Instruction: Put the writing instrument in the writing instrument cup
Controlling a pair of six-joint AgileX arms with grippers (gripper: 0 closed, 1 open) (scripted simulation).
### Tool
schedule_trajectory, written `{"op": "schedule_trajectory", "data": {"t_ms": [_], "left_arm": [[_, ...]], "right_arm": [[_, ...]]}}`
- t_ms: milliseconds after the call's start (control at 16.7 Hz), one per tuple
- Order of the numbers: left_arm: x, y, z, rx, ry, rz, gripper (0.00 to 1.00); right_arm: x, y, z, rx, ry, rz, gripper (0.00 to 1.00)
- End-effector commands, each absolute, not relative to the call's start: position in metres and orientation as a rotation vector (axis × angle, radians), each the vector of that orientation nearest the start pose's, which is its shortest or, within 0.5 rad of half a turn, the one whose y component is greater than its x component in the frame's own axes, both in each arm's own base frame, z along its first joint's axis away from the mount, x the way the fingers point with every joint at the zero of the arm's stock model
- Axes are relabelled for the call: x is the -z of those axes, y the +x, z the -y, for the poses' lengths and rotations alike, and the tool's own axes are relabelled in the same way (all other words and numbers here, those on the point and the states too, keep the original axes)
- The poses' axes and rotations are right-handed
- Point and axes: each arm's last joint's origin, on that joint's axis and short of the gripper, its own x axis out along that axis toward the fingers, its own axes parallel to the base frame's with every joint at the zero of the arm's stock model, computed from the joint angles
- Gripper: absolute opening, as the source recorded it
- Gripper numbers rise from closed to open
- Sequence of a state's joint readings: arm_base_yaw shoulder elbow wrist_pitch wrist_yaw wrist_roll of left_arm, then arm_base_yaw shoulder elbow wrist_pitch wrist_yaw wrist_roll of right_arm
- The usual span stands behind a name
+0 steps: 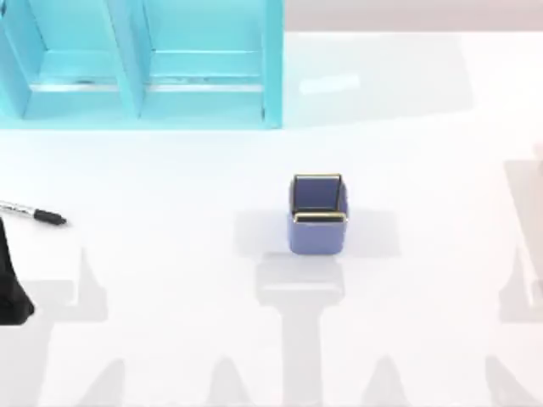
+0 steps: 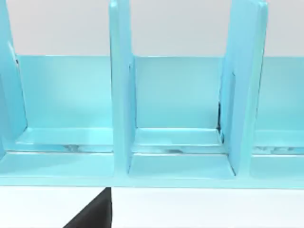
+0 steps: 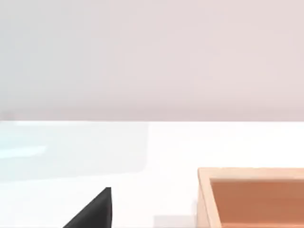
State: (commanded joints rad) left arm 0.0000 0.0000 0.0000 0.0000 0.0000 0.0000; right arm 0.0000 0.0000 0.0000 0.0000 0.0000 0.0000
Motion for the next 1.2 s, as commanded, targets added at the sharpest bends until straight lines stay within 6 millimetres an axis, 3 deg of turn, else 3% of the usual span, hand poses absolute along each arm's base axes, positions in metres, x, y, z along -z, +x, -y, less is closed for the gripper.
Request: {"op": "schedule_trajectory", "data": {"t_ms": [420, 720, 1200], "left_arm": [[-0.172, 0.114, -0.003, 0.012, -0.138, -0.049, 1.00], [-0.178, 0.148, -0.016, 0.010, -0.455, -0.252, 1.00], [-0.127, 0.218, -0.063, -0.148, -1.115, -0.630, 1.00]], "right_arm": [[-0.160, 0.106, 0.001, 0.000, 0.000, 0.000, 1.00], [-0.160, 0.106, 0.001, 0.000, 0.000, 0.000, 1.00], [-0.160, 0.106, 0.001, 0.000, 0.000, 0.000, 1.00]]}}
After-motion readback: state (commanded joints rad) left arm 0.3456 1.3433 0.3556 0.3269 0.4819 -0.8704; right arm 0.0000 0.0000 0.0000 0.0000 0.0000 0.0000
